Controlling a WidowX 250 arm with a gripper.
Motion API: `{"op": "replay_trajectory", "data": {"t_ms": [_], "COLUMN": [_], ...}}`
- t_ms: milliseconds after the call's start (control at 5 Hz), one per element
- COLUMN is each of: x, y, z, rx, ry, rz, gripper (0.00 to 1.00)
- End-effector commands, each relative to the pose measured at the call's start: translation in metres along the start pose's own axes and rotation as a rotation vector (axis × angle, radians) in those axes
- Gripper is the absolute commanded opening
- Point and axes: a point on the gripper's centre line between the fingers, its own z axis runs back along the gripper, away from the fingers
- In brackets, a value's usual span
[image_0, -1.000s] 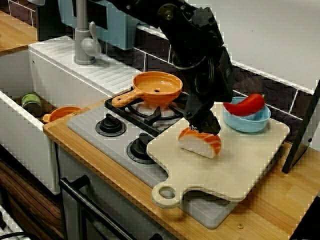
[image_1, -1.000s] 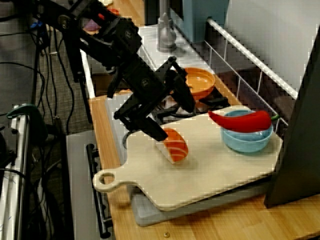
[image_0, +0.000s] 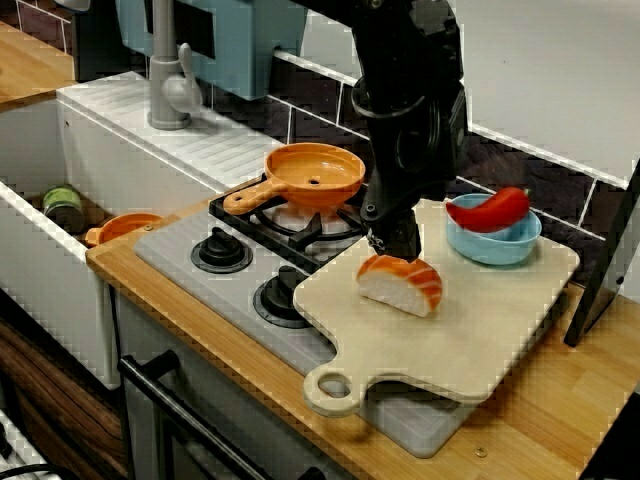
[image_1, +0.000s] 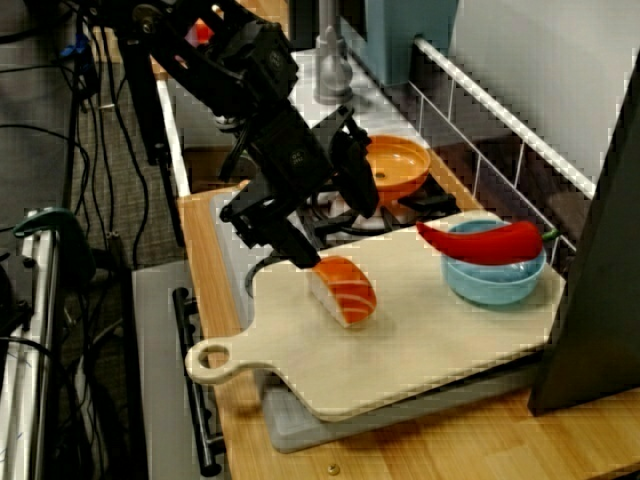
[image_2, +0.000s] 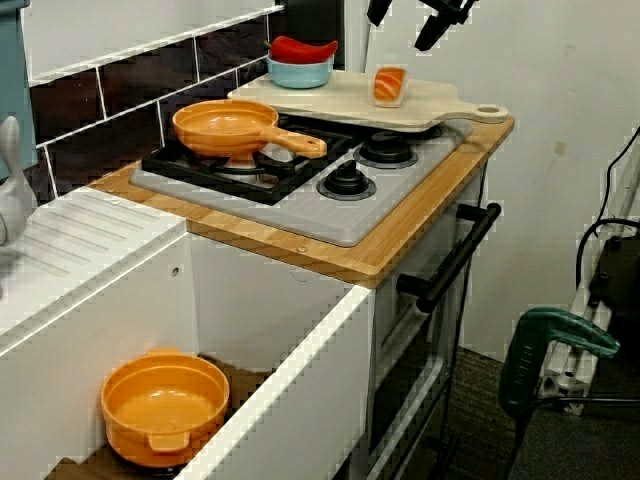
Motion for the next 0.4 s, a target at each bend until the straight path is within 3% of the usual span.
{"op": "replay_trajectory", "data": {"t_ms": [0,200], "x": [-0.0049,-0.0074], "y": [-0.0036,-0.0063], "z": [0.0021,-0.0039], "rx": [0.033,0.032], "ry": [-0.045,-0.03], "rz": [-0.021,-0.026], "gripper": [1.0,1.0]}}
